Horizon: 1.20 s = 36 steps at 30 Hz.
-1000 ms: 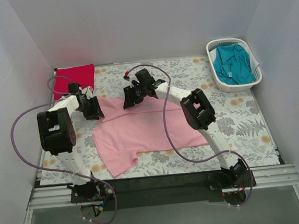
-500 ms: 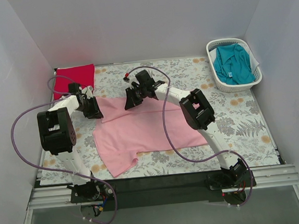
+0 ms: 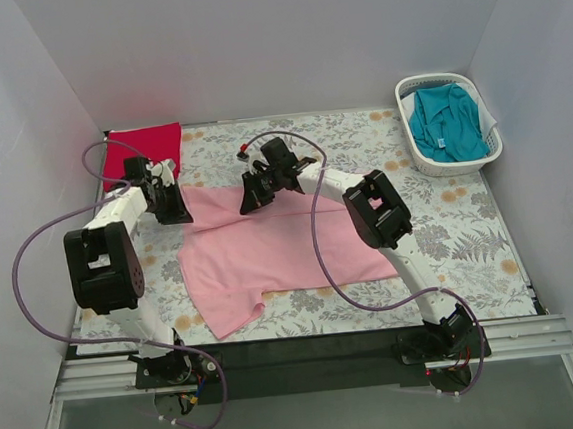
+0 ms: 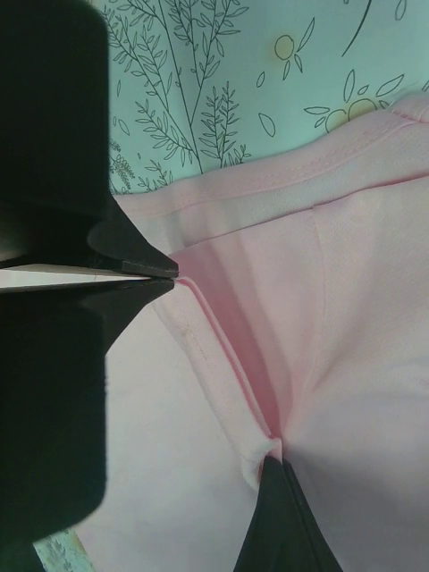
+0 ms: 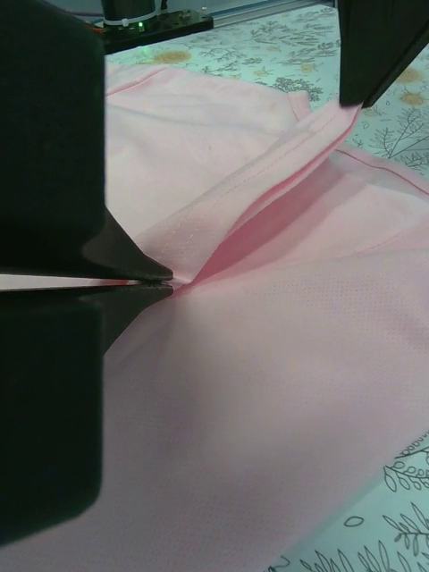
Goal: Fold and stack the t-shirts
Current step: Fold the tshirt
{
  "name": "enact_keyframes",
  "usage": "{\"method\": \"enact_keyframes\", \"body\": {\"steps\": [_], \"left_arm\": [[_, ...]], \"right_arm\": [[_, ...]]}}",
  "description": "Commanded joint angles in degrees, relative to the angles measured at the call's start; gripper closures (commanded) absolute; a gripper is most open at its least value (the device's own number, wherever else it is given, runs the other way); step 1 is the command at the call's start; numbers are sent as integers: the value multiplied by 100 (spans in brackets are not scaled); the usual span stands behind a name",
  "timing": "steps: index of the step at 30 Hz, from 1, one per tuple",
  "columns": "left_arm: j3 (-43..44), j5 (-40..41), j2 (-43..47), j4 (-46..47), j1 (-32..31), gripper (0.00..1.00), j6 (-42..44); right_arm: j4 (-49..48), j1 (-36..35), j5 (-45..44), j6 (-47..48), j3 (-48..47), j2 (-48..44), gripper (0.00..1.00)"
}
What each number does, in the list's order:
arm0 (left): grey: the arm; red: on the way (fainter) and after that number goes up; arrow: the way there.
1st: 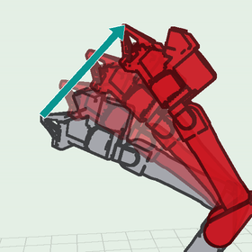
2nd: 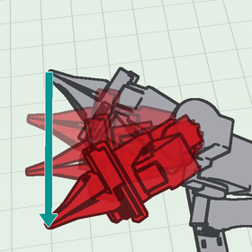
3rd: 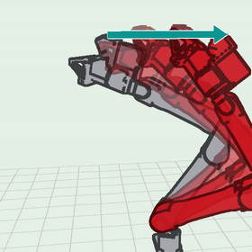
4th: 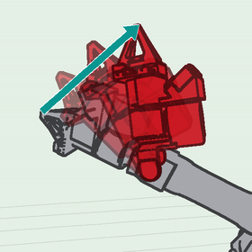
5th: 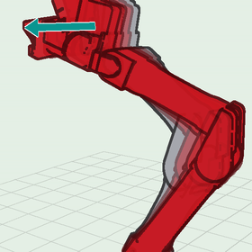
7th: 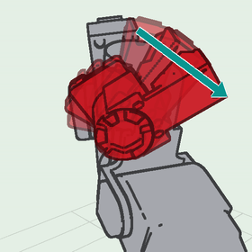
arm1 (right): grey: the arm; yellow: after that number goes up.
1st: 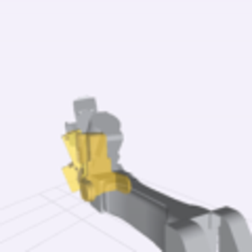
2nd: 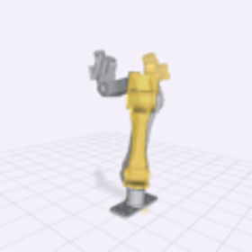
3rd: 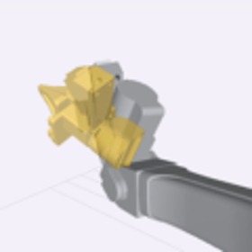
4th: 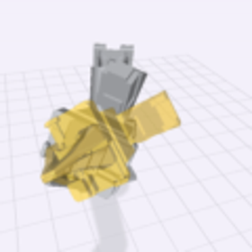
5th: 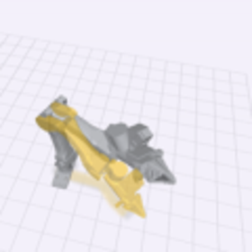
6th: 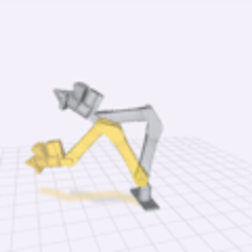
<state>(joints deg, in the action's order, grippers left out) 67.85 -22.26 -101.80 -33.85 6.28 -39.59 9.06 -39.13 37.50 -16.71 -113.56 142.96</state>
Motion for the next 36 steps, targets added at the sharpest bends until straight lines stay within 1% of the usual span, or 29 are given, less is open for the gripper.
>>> {"method": "enact_keyframes", "body": {"steps": [1, 17, 26, 36], "left_arm": [[-62, -32, 441, -122, 22, 100, 215], [-167, -138, 819, -386, 13, 100, 285], [-185, -191, 951, -641, 13, 100, 365], [-422, -156, 1022, -773, 22, 100, 479]], "right_arm": [[-212, -33, 179, -87, 114, -409, 99], [-229, -33, 144, -122, 431, -839, 99], [-221, -33, 241, -122, 650, -848, 99], [-238, -42, 267, -52, 862, -945, 99]]}}
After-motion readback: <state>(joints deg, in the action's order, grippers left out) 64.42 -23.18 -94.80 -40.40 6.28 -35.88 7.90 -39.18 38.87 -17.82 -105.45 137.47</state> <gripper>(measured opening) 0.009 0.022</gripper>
